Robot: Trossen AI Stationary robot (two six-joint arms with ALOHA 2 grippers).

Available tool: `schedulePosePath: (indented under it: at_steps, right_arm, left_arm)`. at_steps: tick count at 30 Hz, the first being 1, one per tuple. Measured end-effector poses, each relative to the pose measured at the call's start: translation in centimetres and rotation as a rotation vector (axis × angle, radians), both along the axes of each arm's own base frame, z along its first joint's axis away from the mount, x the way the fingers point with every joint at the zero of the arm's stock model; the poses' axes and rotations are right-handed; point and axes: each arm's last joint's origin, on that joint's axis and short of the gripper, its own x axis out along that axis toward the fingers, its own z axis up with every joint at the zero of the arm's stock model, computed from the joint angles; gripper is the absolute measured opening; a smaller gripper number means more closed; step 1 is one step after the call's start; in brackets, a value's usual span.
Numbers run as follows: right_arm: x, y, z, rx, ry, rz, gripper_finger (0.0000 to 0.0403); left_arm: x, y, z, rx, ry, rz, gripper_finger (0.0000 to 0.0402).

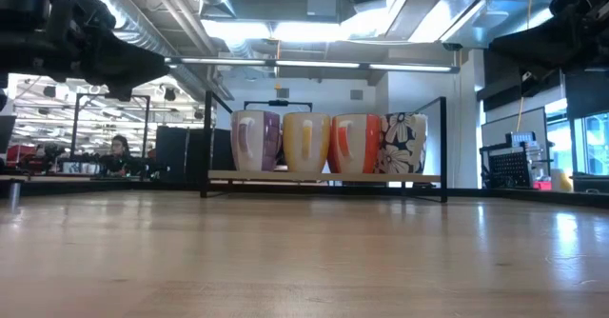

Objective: Place coffee mugs
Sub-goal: Return to Home Position

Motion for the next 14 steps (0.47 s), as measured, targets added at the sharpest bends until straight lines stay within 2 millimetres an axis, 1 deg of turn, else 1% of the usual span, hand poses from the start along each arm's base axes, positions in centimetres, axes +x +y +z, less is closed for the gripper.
schedulePosePath:
  at_steps: [14]
  right_arm:
    - [0.01, 0.11, -0.06, -0.063, 0.01, 0.034, 0.0021]
  left_arm:
    - [-0.02, 0.09, -0.04, -0.005, 0.004, 0.033, 0.0125]
